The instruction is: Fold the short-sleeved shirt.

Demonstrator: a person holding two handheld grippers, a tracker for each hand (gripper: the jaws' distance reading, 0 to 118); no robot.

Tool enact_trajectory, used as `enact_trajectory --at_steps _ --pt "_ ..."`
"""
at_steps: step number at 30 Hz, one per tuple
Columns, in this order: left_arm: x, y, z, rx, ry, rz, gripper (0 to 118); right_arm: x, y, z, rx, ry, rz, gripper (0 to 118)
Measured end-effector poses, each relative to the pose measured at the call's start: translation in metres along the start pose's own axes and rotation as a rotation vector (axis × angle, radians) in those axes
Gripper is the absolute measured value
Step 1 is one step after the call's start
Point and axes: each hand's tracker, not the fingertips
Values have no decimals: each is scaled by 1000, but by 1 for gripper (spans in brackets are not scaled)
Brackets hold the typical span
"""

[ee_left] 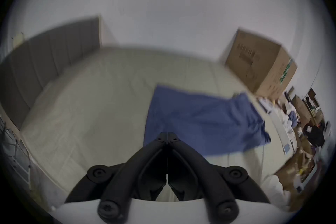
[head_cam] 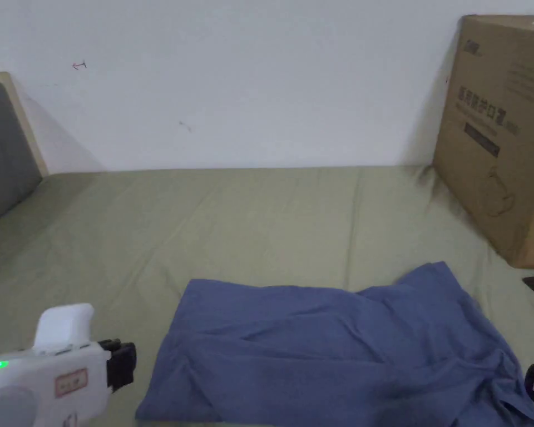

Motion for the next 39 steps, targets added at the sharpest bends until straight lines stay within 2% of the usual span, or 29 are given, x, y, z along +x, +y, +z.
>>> enact_trajectory --at_steps 1,2,3,4,5,6,7,11,13,14,15,16,18,19,21,24,26,27,28,29,30,31,32,33,34,35,37,38,39 --pt "-10 9 -21 -105 -15 15 0 0 -1 -3 -6 2 -4 0" --pt "-18 14 -40 -159 -35 32 11 -1 0 -5 -12 -2 -4 0" --pt "-25 14 -57 -166 -50 41 31 -2 0 -8 -25 -3 -3 0" --pt "-26 15 -76 -189 -43 54 63 -1 -2 -12 -39 -3 -4 0" --pt "-28 15 -95 -234 13 39 106 -1 -4 -16 -50 -6 -5 0" --pt "-29 12 -116 -289 76 12 118 0 -6 -20 -64 -8 -9 0" --pt "-29 14 -126 -282 86 -11 115 1 -6 -19 -74 -9 -14 0" --pt "-28 6 -173 -456 174 -5 114 4 -13 -33 -139 -30 -13 0" --pt "-30 -6 -195 -530 147 1 108 5 -15 -42 -171 -36 -21 0" --pt "-24 -7 -193 -519 192 -31 107 6 -16 -45 -181 -38 -25 0" --pt "-18 -5 -186 -468 173 -33 99 7 -16 -44 -186 -41 -29 0" --pt "-18 -6 -179 -425 180 -51 83 8 -16 -46 -189 -43 -32 0" --pt "-7 -6 -162 -355 181 -96 15 15 -16 -49 -189 -38 -48 0" --pt "-4 -5 -155 -337 138 -91 3 22 -16 -50 -186 -33 -54 0" --pt "-9 -6 -146 -333 80 -30 3 34 -7 -57 -168 -57 -63 0" --pt "-11 -4 -141 -293 132 -54 3 74 14 -82 -220 -118 -121 0" --pt "-13 -2 -137 -303 114 -52 3 111 28 -117 -403 -126 -185 1" --pt "-16 0 -135 -298 100 -40 3 131 30 -135 -508 -54 -222 1" --pt "-8 -2 -127 -290 88 -5 3 145 28 -148 -592 -22 -270 3" --pt "-9 -1 -126 -289 76 37 3 154 25 -159 -649 -64 -294 10" --pt "-11 -2 -125 -295 59 80 3 161 21 -168 -672 -121 -308 31" --pt "-15 0 -127 -300 52 111 3 167 14 -177 -701 -142 -314 62" --pt "-19 1 -128 -300 48 127 3 173 8 -186 -742 -168 -316 111" --pt "-20 -1 -128 -300 50 124 3 177 2 -189 -782 -201 -323 116" --pt "-19 -3 -128 -303 48 126 3 183 4 -197 -744 -240 -303 110" --pt "-17 -5 -128 -305 49 120 3 179 -7 -198 -754 -244 -323 107" --pt "-17 -6 -130 -310 57 103 3 183 -17 -209 -800 -273 -361 107" --pt "-15 -6 -131 -312 56 102 3 184 -22 -214 -828 -253 -386 102" --pt "-14 -7 -133 -318 59 100 3 190 -28 -219 -862 -230 -410 91"
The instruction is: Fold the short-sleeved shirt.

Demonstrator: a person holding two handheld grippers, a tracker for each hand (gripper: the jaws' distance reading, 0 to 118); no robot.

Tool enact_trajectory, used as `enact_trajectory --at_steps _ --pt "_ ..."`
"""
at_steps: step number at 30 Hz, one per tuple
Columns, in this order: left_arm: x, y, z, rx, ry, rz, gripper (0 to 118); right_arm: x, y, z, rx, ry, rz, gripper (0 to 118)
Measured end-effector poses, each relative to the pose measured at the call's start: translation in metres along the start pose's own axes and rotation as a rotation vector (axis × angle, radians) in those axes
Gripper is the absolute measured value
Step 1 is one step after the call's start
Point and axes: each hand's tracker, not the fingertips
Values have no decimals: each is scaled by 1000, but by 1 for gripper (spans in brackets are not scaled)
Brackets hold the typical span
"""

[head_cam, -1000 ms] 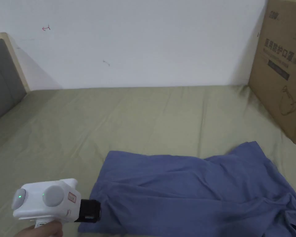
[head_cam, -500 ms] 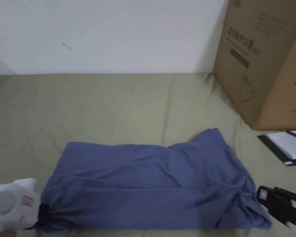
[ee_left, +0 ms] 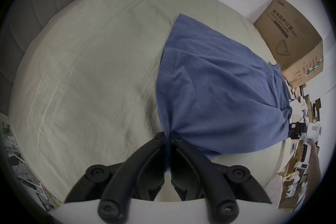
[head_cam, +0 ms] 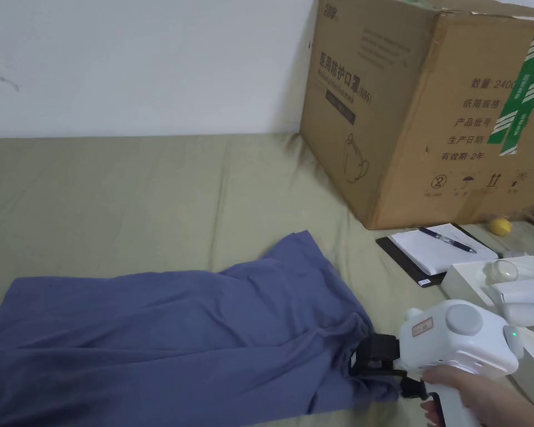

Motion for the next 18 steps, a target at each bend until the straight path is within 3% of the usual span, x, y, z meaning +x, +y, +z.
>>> enact_trajectory --at_steps 1,2,3,5,8,12,18 --pt "-2 2 -2 -4 4 0 3 -4 -2 -3 9 -32 7 83" --pt "-1 3 -4 -9 7 -1 3 -10 -4 0 45 -117 60 69" --pt "1 3 -5 -14 11 -9 3 -15 -6 2 53 -132 108 58" --pt "1 4 -7 -20 27 -38 3 -22 -13 13 101 -147 167 7" --pt "5 4 -1 -15 40 -72 3 -20 -19 28 108 -112 164 7" --pt "2 4 21 18 42 -81 3 -19 -31 61 135 -104 251 7" --pt "-15 -33 65 -5 26 -110 3 14 -72 108 117 -95 211 7"
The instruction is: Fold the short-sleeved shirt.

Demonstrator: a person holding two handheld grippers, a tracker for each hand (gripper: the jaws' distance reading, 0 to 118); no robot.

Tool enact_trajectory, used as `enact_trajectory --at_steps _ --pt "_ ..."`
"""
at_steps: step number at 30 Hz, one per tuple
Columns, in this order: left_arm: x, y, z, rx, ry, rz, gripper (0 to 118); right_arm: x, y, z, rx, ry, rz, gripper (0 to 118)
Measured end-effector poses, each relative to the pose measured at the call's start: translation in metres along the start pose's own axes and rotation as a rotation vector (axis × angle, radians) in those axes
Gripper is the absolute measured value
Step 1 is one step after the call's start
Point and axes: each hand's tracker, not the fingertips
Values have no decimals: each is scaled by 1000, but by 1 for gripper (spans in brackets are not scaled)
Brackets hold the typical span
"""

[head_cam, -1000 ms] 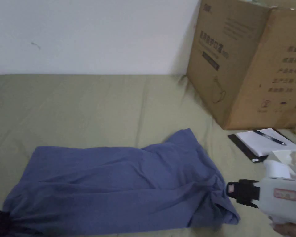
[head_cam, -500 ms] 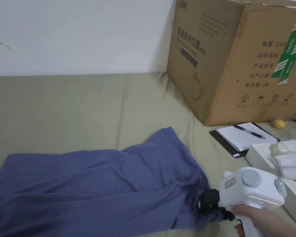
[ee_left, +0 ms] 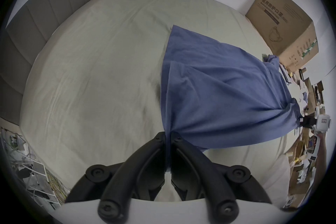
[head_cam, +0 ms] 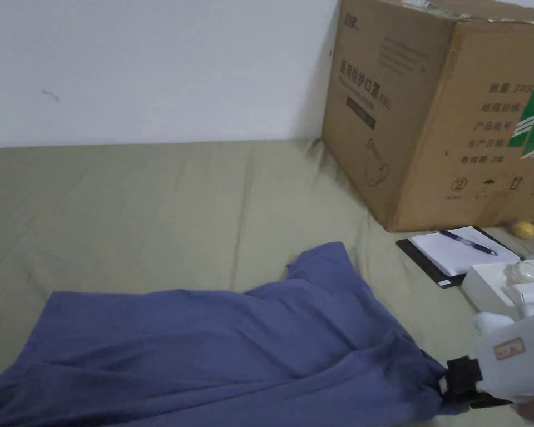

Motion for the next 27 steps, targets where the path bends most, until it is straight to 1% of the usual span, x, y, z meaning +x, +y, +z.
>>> enact_trajectory --at_steps 3,5,7,8,9,10,11,12,13,15,16,17,18,19,20,21,22,23,24,25,26,27 --pt "-5 -41 9 -52 -55 25 3 21 -34 7 -36 17 -52 7" --pt "-8 -64 6 -85 -92 59 3 31 -52 0 -46 14 -63 8" --pt "-11 -83 -3 -87 -98 62 3 36 -67 -11 -39 9 -78 8" --pt "-11 -89 -6 -76 -97 63 6 37 -71 -13 -31 14 -83 21" --pt "-12 -92 -7 -55 -84 64 14 36 -73 -14 -23 -5 -84 37" --pt "-12 -94 -5 -32 -38 55 33 33 -74 -12 -1 -46 -67 53" --pt "-10 -96 -3 -9 -6 43 72 31 -74 -7 24 -62 -54 84" --pt "-9 -97 2 33 33 17 101 29 -74 -1 41 -72 -50 105" --pt "-8 -97 10 80 56 7 118 28 -72 7 67 -72 -46 117" --pt "-4 -96 36 212 -21 -23 118 19 -69 31 173 -23 -34 115" --pt "1 -94 48 252 -53 -6 118 11 -69 43 218 -7 -39 115" --pt "6 -93 59 276 -100 8 118 -1 -70 54 257 6 -46 115" --pt "14 -91 71 299 -156 24 117 -16 -73 67 306 44 -45 115" --pt "21 -92 80 314 -227 17 116 -28 -76 76 352 89 -26 112" --pt "31 -95 91 385 -277 3 104 -45 -82 85 432 151 4 100" --pt "42 -101 102 474 -302 -14 85 -63 -90 93 524 197 40 83" --pt "53 -106 110 561 -308 -40 57 -79 -96 101 597 218 83 55" --pt "63 -111 115 620 -307 -59 17 -97 -103 105 664 204 132 17" --pt "75 -113 119 661 -285 -82 1 -115 -110 108 728 180 187 0" --pt "84 -115 121 697 -265 -100 1 -128 -115 109 780 162 223 0" --pt "92 -117 123 729 -246 -110 0 -135 -118 105 830 178 258 0" --pt "89 -118 118 746 -247 -109 0 -143 -120 105 848 202 282 0"
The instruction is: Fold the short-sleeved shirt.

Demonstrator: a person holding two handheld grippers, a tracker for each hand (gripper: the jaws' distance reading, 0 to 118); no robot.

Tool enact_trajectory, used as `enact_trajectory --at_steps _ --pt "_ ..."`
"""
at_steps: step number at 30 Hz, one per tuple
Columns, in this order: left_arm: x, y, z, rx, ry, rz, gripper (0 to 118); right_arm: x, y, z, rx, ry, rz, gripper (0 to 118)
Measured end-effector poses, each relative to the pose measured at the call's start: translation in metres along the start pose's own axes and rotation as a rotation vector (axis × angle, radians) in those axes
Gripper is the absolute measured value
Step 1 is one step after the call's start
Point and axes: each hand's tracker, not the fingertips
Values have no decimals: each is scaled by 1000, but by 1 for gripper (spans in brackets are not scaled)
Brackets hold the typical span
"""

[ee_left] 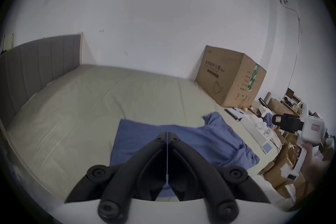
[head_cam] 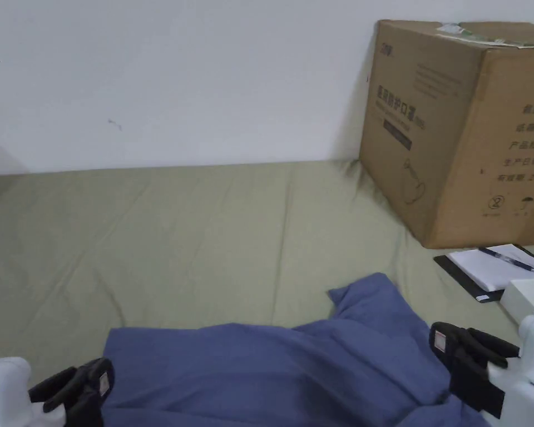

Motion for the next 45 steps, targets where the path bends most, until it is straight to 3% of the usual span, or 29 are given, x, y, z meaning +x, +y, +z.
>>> enact_trajectory --at_steps 3,5,8,11,13,14,16,17,18,23,28,30,31,32,33,34,35,36,39,42,45 --pt "-7 16 2 90 -19 55 0 -13 5 -8 -3 22 24 0" --pt "-21 42 -15 57 -1 31 0 -12 10 -16 -33 51 34 0" --pt "-56 87 -87 -198 96 -59 0 -7 15 -32 -68 38 58 0" --pt "-109 102 -187 -619 52 32 0 3 11 -53 -130 57 37 0" --pt "-130 89 -234 -694 73 57 3 8 5 -68 -176 78 4 0" --pt "-139 83 -251 -673 93 49 27 9 2 -75 -195 72 1 0" --pt "-148 67 -286 -715 132 30 100 12 -6 -87 -237 71 -5 0" --pt "-152 58 -302 -740 150 20 116 13 -9 -93 -256 71 -6 0" --pt "-154 52 -311 -713 118 28 112 14 -13 -98 -271 73 -7 0" --pt "-171 19 -364 -828 167 -15 111 16 -29 -115 -347 71 3 0" --pt "-158 3 -372 -865 167 -115 109 20 -41 -125 -404 61 3 0" --pt "-157 7 -366 -835 169 -93 89 21 -43 -125 -411 61 -11 0" --pt "-154 9 -361 -813 175 -84 73 21 -44 -124 -414 62 -25 0" --pt "-152 12 -354 -782 194 -87 46 22 -45 -124 -415 65 -39 0" --pt "-150 14 -348 -762 179 -82 46 23 -45 -123 -412 67 -52 0" --pt "-148 16 -343 -766 141 -70 37 24 -44 -123 -408 65 -62 0" --pt "-147 17 -340 -776 96 -47 15 24 -42 -122 -403 61 -66 0" --pt "-143 19 -335 -796 53 -14 0 27 -38 -123 -387 58 -69 0" --pt "-136 22 -323 -751 106 -82 0 44 -8 -136 -261 48 -75 0" --pt "-133 36 -302 -616 96 -69 0 80 39 -170 -198 72 -145 0" --pt "-123 47 -274 -543 41 -57 0 121 69 -245 -490 22 -250 0"
